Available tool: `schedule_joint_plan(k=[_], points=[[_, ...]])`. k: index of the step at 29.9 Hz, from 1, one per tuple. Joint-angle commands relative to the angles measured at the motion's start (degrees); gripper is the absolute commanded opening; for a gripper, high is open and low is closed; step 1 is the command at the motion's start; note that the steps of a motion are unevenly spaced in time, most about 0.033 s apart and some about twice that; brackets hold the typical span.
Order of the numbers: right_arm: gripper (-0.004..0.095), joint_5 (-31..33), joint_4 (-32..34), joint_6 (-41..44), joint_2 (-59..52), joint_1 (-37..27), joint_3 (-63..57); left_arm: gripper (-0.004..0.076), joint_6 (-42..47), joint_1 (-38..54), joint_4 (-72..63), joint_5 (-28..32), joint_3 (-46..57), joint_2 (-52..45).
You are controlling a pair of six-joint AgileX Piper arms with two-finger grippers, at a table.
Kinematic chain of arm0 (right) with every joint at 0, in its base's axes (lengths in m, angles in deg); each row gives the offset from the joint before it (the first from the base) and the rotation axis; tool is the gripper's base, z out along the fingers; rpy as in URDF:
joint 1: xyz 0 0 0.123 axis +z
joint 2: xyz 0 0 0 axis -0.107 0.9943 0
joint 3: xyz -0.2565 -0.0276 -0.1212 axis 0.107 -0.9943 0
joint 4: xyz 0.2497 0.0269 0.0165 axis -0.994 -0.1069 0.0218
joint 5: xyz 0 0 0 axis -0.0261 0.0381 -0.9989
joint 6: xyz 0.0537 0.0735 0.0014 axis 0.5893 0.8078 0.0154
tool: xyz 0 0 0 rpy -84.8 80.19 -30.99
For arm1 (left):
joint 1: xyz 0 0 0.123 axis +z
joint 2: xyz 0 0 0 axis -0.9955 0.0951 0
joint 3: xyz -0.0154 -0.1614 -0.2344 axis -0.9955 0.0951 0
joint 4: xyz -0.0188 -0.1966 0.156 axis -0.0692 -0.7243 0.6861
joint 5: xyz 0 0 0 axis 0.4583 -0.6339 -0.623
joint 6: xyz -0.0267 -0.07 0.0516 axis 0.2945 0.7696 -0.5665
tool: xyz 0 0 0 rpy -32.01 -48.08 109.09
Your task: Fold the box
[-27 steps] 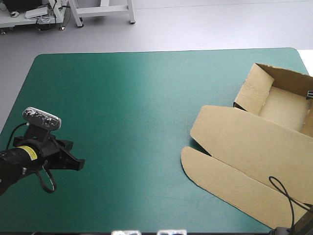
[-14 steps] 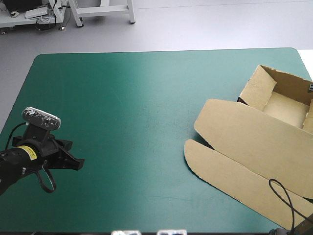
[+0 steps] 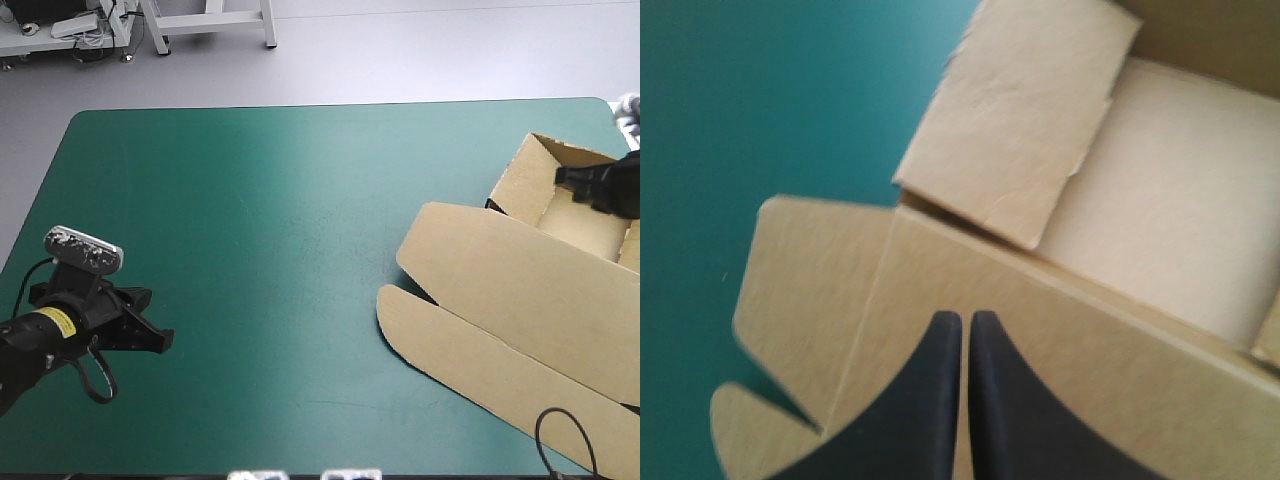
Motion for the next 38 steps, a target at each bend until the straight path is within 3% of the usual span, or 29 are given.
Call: schedule_joint_plan(k=[1, 6, 13, 21, 28, 38], points=[[-0.0003, -1.3, 1.8, -1.8, -8.7, 7.5, -6.2, -0.0009, 0.4, -0.1, -0.8, 6.7, 3.0, -4.2], [-0.0003, -5.0, 2.1, -1.8, -19.5, 16.4, -19.7, -0.0009, 0.3, -0.1, -2.5, 7.5, 11.1, -10.6], [-0.0003, -10.0, 10.1, -0.5, -32.1, 17.0, -36.6, -0.0009, -0.7, -0.1, -2.5, 8.7, 22.4, -21.4], [-0.0003, -17.4, 8.8, 0.1, -44.9, 17.0, -52.7, -0.0009, -1.4, -0.1, -3.2, 8.7, 28.8, -31.2], [-0.0003, -19.3, 9.1, 0.1, -51.6, 17.0, -55.8, -0.0009, -1.6, -0.1, -3.6, 9.7, 29.1, -34.4], [-0.0003, -19.0, 8.7, 0.1, -52.7, 17.0, -55.8, -0.0009, -1.6, -0.1, -3.8, 9.7, 29.1, -34.4]])
